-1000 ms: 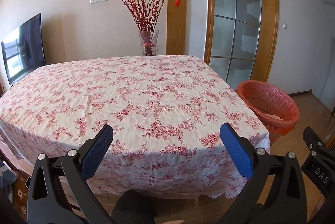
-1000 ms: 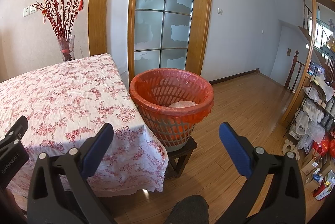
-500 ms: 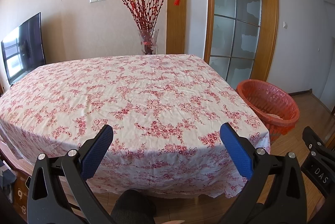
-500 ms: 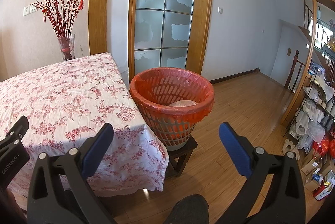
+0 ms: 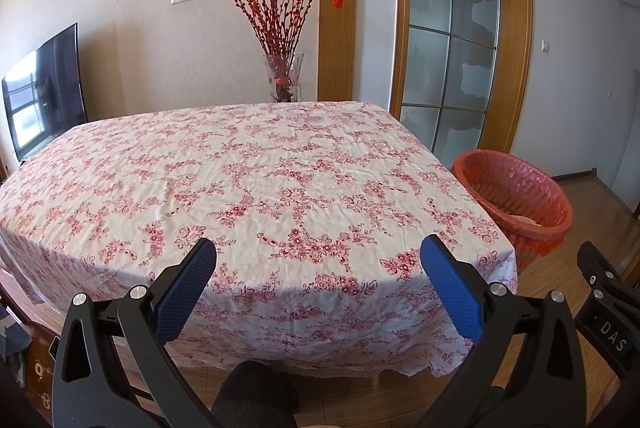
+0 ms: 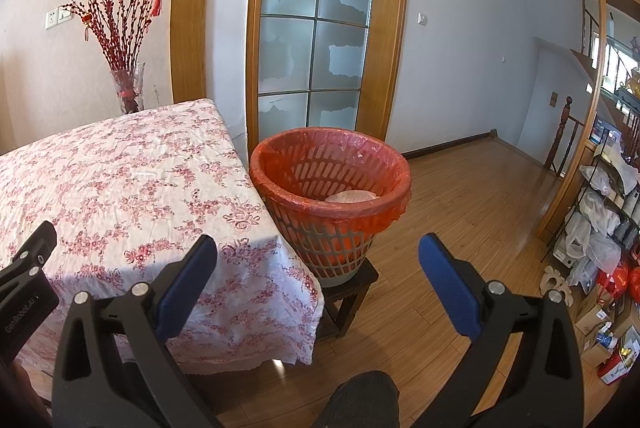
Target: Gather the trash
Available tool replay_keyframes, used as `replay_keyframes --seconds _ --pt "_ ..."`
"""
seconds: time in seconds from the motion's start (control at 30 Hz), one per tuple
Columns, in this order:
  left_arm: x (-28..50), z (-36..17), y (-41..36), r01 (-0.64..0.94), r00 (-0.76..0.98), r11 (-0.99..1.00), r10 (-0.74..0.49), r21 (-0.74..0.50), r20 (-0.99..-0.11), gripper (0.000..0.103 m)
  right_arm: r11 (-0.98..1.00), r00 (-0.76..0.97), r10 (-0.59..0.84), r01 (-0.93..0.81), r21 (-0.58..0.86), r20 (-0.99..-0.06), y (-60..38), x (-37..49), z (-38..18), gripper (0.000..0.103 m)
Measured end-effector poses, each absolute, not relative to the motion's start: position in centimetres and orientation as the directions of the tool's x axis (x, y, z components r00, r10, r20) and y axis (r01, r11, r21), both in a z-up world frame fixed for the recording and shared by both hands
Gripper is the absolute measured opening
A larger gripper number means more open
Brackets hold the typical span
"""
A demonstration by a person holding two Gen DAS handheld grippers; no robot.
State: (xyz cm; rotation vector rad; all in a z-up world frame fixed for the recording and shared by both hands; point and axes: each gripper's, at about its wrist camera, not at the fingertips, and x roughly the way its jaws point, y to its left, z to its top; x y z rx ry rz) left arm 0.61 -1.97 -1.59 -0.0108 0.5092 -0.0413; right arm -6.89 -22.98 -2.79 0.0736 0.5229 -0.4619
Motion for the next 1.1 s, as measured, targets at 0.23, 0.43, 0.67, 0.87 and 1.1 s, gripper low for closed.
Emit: replay_keyframes --seconds 0.23,0.43,0.67,0.87,1.1 --pt "0.63 -1.61 -1.93 0.037 0.872 0.999 -0.043 -0.021 -0.488 0.100 0.895 0.767 -0.406 0.443 -0.048 -0.497 -22.92 -6.91 -2.86 0.099" --pt "0.52 -1.63 -1.95 0.037 0.872 0.999 -0.043 -0.021 -0.488 0.100 0.896 0.767 -0.405 0.442 -0.049 -0.498 -22.95 -6.91 -2.85 0.099" --pt "0.59 -1.60 -1.92 0.039 0.872 0.999 -0.044 -0.021 -0.487 0.100 0.897 0.767 -0.403 0.439 -0.048 -0.500 -22.83 -6.95 -2.99 0.099" --pt "0.72 -1.55 -1.81 0.038 0.870 0.999 -0.042 -0.018 -0.491 0.100 0.898 0.767 -0.401 0.438 -0.048 -0.500 -22.76 -6.98 -3.12 0.099" --pt "0.90 -1.56 -1.46 0.040 0.867 0.999 -0.043 -0.017 -0.496 0.100 0.897 0.767 -0.402 0.438 -0.048 -0.500 -22.71 -6.99 -3.10 0.099"
